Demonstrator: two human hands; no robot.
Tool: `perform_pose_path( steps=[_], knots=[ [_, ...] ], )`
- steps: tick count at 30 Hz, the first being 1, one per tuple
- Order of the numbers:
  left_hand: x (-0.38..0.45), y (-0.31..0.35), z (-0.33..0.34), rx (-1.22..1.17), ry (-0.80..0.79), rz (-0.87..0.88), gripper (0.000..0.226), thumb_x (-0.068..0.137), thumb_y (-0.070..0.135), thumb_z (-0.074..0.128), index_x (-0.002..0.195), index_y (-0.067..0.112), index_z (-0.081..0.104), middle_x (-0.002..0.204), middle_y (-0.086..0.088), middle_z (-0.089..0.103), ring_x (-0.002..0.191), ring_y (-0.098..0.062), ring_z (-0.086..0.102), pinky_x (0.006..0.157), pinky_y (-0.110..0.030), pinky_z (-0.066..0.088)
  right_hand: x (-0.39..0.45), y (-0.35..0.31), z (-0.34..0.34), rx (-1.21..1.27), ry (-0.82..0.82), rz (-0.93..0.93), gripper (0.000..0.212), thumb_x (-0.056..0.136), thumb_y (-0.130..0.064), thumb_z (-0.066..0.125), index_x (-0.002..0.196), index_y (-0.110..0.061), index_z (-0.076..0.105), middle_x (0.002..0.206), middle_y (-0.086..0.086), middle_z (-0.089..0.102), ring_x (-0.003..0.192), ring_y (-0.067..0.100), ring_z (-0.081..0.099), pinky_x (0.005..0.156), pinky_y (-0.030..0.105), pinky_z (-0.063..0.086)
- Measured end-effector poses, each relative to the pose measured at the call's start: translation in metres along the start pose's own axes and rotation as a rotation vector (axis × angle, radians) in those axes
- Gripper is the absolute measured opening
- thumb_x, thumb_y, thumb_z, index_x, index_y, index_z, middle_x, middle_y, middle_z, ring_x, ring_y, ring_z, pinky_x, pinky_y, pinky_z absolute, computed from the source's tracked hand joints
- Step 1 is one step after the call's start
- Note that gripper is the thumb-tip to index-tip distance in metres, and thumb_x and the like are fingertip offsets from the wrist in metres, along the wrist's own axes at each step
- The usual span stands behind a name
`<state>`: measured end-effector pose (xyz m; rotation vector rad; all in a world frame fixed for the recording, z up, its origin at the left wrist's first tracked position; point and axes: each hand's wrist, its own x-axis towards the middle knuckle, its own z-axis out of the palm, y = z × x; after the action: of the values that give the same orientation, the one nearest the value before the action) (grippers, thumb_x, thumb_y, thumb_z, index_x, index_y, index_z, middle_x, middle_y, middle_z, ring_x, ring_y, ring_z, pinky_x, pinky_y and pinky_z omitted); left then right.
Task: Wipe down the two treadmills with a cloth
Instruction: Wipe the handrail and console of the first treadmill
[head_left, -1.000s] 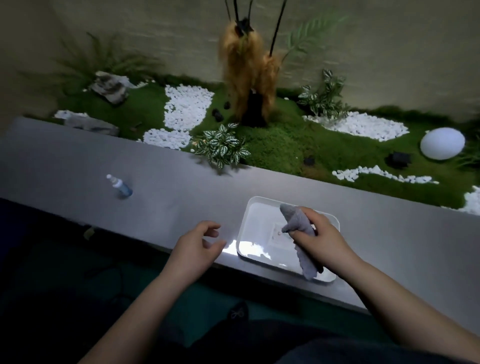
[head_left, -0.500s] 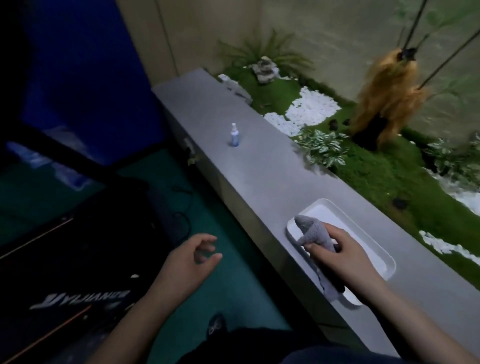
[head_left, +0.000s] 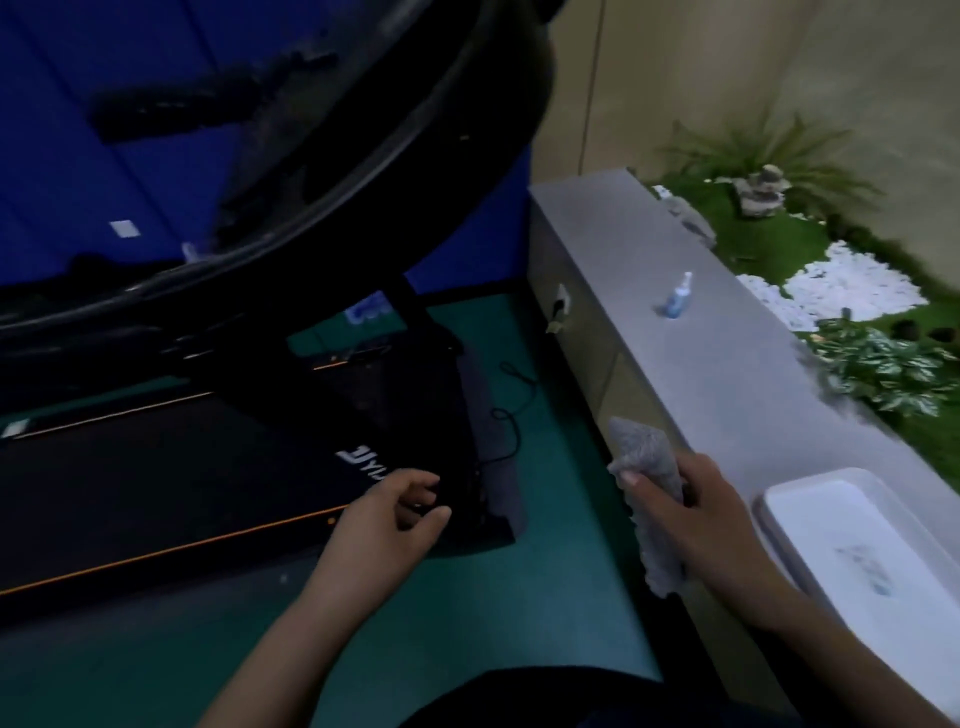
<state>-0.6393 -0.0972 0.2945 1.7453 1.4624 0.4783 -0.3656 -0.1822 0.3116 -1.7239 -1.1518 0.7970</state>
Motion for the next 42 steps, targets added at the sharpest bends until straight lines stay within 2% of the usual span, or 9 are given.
perform_pose_path(
  steps=[3, 8, 10, 15, 19, 21, 26, 34, 42],
  knots=[
    [-0.018, -0.037, -0.047, -0.01, 0.039, -0.013, 0.025, 0.085, 0.026, 0.07, 0.106, 0.036, 0.059, 0.095, 0.015, 0.066, 0.078, 0.007, 0.062, 0.07, -0.016, 0.051, -0.013, -0.021, 0.063, 0.008, -0.055, -0.009, 0.012, 0.088, -0.021, 0.066, 0.086, -0.032, 0.067, 0.078, -0.009, 0.071, 0.072, -0.002, 0.065, 0.057, 0.008, 0.044],
    [-0.039, -0.093, -0.113, -0.009, 0.132, -0.031, 0.027, 0.086, 0.028, 0.07, 0.109, 0.034, 0.059, 0.094, 0.013, 0.066, 0.08, 0.002, 0.063, 0.067, -0.012, 0.048, -0.019, -0.058, 0.15, 0.024, -0.149, -0.1, 0.01, 0.086, -0.012, 0.066, 0.092, -0.019, 0.067, 0.084, 0.004, 0.069, 0.075, 0.012, 0.067, 0.063, 0.031, 0.053],
    [-0.044, -0.108, -0.133, 0.005, 0.159, -0.029, 0.027, 0.086, 0.029, 0.069, 0.11, 0.035, 0.059, 0.096, 0.013, 0.066, 0.082, 0.002, 0.064, 0.067, -0.01, 0.047, -0.018, -0.07, 0.176, 0.044, -0.154, -0.134, 0.019, 0.086, -0.012, 0.067, 0.095, -0.028, 0.065, 0.088, -0.002, 0.069, 0.078, 0.009, 0.066, 0.066, 0.03, 0.054],
    [-0.043, -0.122, -0.162, -0.014, 0.231, 0.005, 0.026, 0.086, 0.028, 0.068, 0.11, 0.037, 0.06, 0.101, 0.014, 0.066, 0.086, 0.006, 0.062, 0.069, -0.007, 0.047, -0.013, -0.091, 0.212, 0.054, -0.148, -0.177, 0.039, 0.08, -0.039, 0.059, 0.119, -0.034, 0.057, 0.117, -0.001, 0.06, 0.107, 0.01, 0.06, 0.089, 0.037, 0.051],
    [-0.028, -0.118, -0.176, 0.005, 0.295, 0.057, 0.03, 0.087, 0.029, 0.067, 0.115, 0.035, 0.06, 0.108, 0.016, 0.062, 0.093, 0.005, 0.06, 0.072, -0.005, 0.045, 0.002, -0.112, 0.226, 0.037, -0.106, -0.279, 0.041, 0.089, -0.017, 0.06, 0.114, -0.048, 0.05, 0.116, -0.009, 0.051, 0.104, -0.013, 0.051, 0.083, 0.002, 0.039],
    [-0.015, -0.113, -0.185, 0.018, 0.347, 0.081, 0.032, 0.087, 0.029, 0.067, 0.118, 0.033, 0.06, 0.11, 0.016, 0.06, 0.096, 0.004, 0.058, 0.077, -0.008, 0.045, 0.016, -0.122, 0.23, 0.018, -0.098, -0.344, 0.043, 0.091, -0.016, 0.059, 0.117, -0.048, 0.047, 0.117, -0.015, 0.049, 0.106, -0.015, 0.049, 0.083, -0.001, 0.036],
    [0.022, -0.096, -0.22, 0.111, 0.5, 0.135, 0.035, 0.087, 0.029, 0.067, 0.121, 0.028, 0.061, 0.114, 0.013, 0.061, 0.106, -0.004, 0.056, 0.09, -0.022, 0.047, 0.062, -0.15, 0.235, 0.059, -0.146, -0.41, 0.06, 0.092, -0.019, 0.059, 0.135, -0.05, 0.032, 0.131, -0.022, 0.048, 0.117, -0.004, 0.052, 0.09, 0.018, 0.046],
    [0.07, -0.09, -0.275, 0.354, 0.674, 0.176, 0.039, 0.082, 0.026, 0.073, 0.119, 0.02, 0.063, 0.111, 0.002, 0.063, 0.111, -0.021, 0.051, 0.096, -0.035, 0.044, 0.118, -0.185, 0.257, -0.081, -0.161, -0.7, 0.043, 0.093, -0.024, 0.053, 0.133, -0.037, 0.043, 0.129, -0.016, 0.043, 0.121, 0.007, 0.046, 0.097, 0.026, 0.041],
    [0.077, -0.158, -0.367, 0.599, 0.838, 0.043, 0.05, 0.081, 0.033, 0.074, 0.125, 0.014, 0.059, 0.12, -0.015, 0.06, 0.115, -0.038, 0.049, 0.101, -0.048, 0.036, 0.141, -0.215, 0.298, -0.313, 0.105, -0.841, 0.046, 0.083, -0.006, 0.057, 0.127, -0.02, 0.054, 0.126, 0.0, 0.05, 0.119, 0.019, 0.041, 0.109, 0.043, 0.031]
  ],
)
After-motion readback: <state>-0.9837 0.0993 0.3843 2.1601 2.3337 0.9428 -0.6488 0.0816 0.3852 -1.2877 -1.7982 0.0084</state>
